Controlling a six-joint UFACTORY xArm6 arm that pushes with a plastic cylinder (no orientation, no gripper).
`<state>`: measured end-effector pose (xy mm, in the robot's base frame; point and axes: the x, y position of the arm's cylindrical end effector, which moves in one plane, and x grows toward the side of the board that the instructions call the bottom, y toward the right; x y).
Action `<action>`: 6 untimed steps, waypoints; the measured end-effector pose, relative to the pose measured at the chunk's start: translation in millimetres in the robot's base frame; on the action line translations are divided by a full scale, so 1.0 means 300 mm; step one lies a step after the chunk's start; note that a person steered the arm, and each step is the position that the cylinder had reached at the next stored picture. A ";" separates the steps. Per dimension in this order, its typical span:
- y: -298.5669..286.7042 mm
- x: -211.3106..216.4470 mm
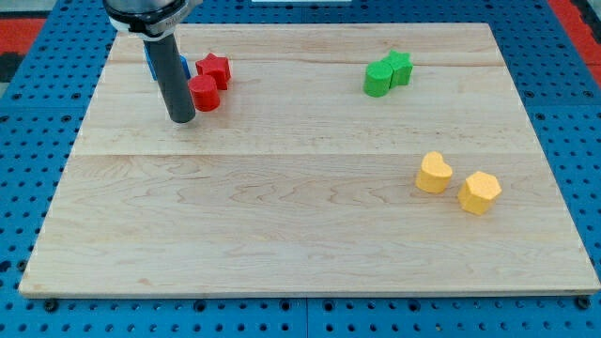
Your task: Place arm vertically below blue cube
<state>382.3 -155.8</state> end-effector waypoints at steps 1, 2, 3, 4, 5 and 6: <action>-0.078 -0.008; -0.192 -0.015; -0.197 -0.015; -0.153 -0.024; -0.071 -0.024; -0.028 -0.024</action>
<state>375.2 -164.1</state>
